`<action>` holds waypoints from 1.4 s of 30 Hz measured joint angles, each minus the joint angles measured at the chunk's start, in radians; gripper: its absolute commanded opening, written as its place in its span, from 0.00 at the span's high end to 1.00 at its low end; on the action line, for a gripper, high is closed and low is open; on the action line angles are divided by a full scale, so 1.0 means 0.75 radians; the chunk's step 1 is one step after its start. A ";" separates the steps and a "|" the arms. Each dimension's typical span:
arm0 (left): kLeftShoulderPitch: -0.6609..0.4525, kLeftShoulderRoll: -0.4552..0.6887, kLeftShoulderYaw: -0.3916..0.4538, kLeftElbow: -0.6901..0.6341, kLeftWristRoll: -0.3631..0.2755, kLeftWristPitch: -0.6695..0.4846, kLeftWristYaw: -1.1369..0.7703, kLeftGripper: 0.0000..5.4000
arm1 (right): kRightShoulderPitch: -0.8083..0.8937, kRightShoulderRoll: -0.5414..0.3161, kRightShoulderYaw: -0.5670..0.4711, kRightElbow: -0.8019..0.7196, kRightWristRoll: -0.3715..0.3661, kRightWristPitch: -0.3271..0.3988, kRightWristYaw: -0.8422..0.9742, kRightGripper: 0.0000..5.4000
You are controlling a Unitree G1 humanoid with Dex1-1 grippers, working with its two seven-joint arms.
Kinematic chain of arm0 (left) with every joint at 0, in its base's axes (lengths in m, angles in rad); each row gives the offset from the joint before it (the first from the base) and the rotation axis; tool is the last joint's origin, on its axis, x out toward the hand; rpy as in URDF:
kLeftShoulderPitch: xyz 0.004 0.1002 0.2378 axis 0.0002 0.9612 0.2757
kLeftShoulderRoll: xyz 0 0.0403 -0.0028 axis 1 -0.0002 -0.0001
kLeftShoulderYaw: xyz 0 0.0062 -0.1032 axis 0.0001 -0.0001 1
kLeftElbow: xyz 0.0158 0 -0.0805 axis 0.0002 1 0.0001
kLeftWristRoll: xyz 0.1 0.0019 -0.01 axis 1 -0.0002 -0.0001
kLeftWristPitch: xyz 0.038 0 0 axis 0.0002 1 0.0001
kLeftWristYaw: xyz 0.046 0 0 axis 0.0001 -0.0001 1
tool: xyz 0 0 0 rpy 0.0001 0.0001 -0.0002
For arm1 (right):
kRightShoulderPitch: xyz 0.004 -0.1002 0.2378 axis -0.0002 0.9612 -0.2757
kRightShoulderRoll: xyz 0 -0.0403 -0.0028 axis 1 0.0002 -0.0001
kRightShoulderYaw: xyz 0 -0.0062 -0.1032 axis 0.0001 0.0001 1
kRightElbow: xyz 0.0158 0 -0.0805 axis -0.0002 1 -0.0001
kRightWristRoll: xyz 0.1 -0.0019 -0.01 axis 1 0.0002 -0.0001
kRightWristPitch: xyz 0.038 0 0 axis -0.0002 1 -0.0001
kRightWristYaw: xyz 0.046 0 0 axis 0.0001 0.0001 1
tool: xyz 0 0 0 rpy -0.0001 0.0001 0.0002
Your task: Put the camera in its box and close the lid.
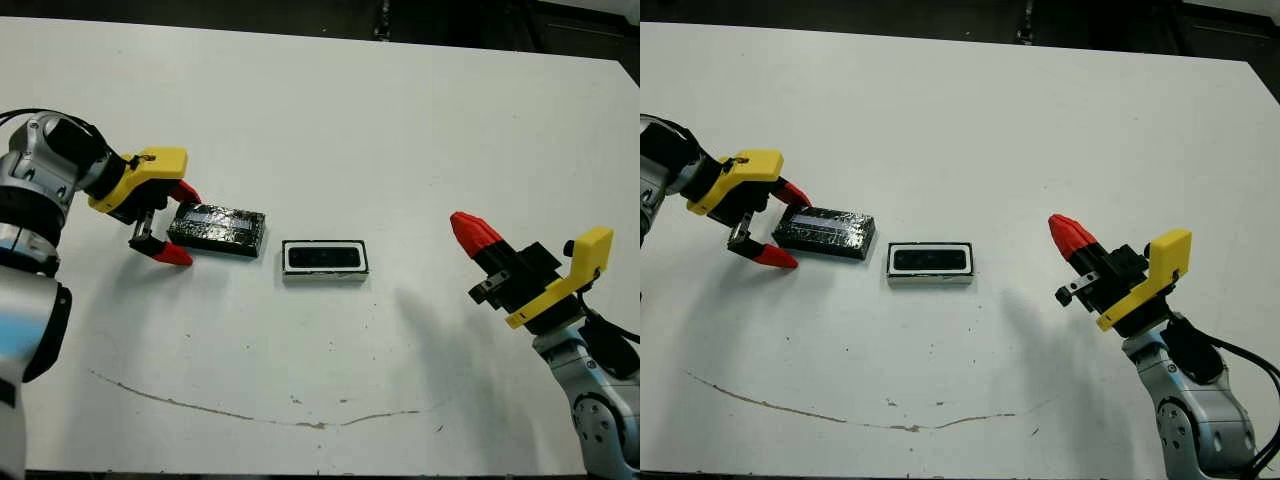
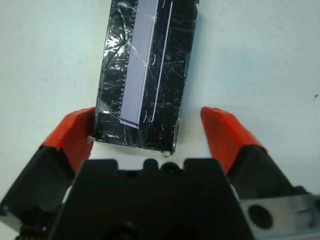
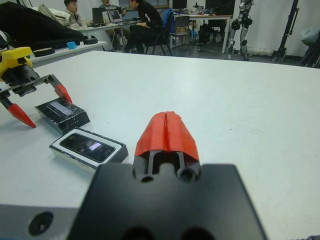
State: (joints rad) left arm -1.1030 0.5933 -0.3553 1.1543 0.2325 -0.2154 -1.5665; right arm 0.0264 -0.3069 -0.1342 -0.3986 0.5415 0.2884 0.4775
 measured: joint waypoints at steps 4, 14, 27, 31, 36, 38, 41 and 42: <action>0.000 0.000 0.000 -0.005 0.011 0.002 0.000 0.25 | 0.000 0.000 0.000 0.000 -0.001 0.000 0.005 1.00; 0.006 0.000 0.020 -0.019 0.008 0.066 0.060 0.41 | 0.000 0.000 0.000 0.000 0.006 0.001 0.006 1.00; 0.061 0.000 0.156 -0.034 -0.115 0.125 0.016 0.41 | 0.000 0.000 0.000 0.000 0.002 0.001 0.006 1.00; 0.137 0.001 0.303 -0.150 -0.309 0.272 -0.042 0.41 | -0.001 0.000 0.001 0.004 -0.001 0.001 0.010 1.00; 0.289 0.004 0.357 -0.410 -0.471 0.427 -0.056 0.41 | 0.000 0.000 0.004 0.004 -0.006 0.001 0.011 1.00; 0.353 0.003 0.361 -0.528 -0.502 0.474 -0.049 0.41 | 0.002 0.000 0.006 0.004 -0.006 0.001 0.011 1.00; 0.431 0.000 0.353 -0.689 -0.524 0.534 -0.021 0.41 | 0.001 0.000 0.008 0.004 -0.006 0.001 0.012 1.00; 0.447 -0.001 0.343 -0.730 -0.525 0.551 -0.012 0.41 | 0.001 0.000 0.010 0.004 -0.007 0.001 0.012 1.00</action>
State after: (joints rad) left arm -0.7678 0.5925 -0.0979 0.6068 -0.1614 0.1975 -1.5755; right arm 0.0273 -0.3069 -0.1270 -0.3954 0.5365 0.2890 0.4863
